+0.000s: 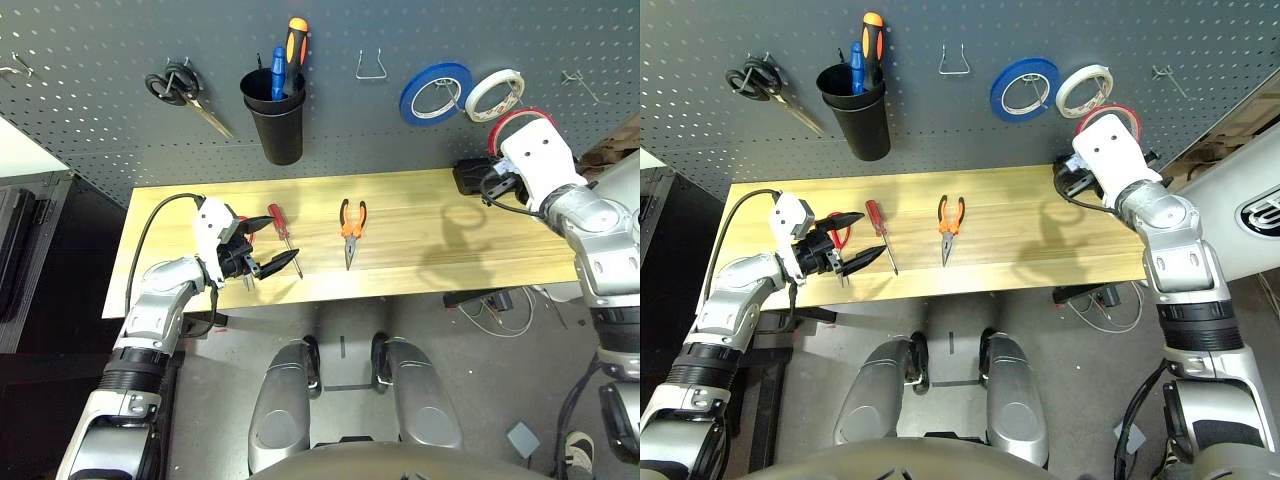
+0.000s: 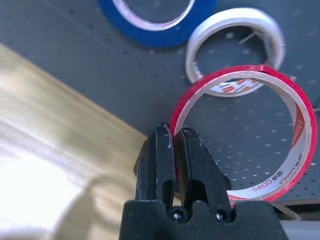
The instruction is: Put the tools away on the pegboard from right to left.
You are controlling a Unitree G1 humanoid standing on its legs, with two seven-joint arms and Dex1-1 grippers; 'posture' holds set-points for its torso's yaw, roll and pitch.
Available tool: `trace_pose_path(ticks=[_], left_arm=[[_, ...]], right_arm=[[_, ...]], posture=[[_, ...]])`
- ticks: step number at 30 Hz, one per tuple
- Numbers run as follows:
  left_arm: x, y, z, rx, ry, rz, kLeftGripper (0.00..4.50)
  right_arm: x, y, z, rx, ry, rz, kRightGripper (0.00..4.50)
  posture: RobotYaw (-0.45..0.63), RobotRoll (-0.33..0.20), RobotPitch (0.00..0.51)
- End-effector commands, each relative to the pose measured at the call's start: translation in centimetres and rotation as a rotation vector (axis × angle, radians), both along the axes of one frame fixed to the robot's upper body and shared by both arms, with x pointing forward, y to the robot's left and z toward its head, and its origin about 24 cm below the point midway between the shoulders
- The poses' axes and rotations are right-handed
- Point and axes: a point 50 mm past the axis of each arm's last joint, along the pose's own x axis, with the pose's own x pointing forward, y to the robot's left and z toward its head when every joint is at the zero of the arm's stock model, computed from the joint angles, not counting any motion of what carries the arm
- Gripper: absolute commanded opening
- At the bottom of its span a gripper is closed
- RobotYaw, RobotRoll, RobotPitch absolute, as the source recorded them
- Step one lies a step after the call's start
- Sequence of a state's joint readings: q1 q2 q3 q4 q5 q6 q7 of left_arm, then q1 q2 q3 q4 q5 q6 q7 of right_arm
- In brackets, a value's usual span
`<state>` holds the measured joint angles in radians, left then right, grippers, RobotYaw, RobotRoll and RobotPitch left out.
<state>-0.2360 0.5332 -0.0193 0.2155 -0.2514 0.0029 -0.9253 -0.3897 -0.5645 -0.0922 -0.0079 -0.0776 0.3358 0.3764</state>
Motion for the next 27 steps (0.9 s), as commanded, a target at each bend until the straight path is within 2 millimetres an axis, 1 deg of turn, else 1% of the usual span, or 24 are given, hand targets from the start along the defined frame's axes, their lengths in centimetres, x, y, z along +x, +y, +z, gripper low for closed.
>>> trace_pose_path(ticks=[1,3,5,9,18,22,27], left_arm=[[-0.5,0.1,-0.9,0.02,0.03,-0.011,4.5],[-0.5,0.0,-0.9,0.02,0.03,-0.01,4.5],[-0.5,0.1,-0.9,0.021,0.03,-0.008,4.5],[-0.5,0.1,-1.0,0.024,0.032,-0.01,4.5],[-0.3,0.1,-0.8,0.032,0.025,-0.022,4.5],[-0.3,0.1,-0.8,0.033,0.025,-0.025,4.5],[-0.4,-0.1,-0.9,0.033,0.03,-0.028,4.5]], right_arm=[[-0.6,-0.5,-0.6,0.031,-0.043,-0.029,0.03],[-0.9,-0.8,-0.8,0.034,-0.076,-0.053,0.03],[-1.0,-1.2,-0.9,0.073,-0.107,-0.092,0.03],[-1.1,-1.7,-0.4,0.109,-0.171,-0.141,0.03],[-0.4,-3.6,0.4,0.217,-0.224,-0.268,0.03],[-0.3,-3.6,1.1,0.209,-0.257,-0.26,0.03],[0.5,-5.1,1.9,0.262,-0.269,-0.325,0.03]], posture=[[-0.08,0.0,0.184],[-0.08,0.0,0.187],[-0.08,0.0,0.185],[-0.08,0.0,0.182],[-0.08,0.0,0.18],[-0.08,0.0,0.183],[-0.08,0.0,0.191]])
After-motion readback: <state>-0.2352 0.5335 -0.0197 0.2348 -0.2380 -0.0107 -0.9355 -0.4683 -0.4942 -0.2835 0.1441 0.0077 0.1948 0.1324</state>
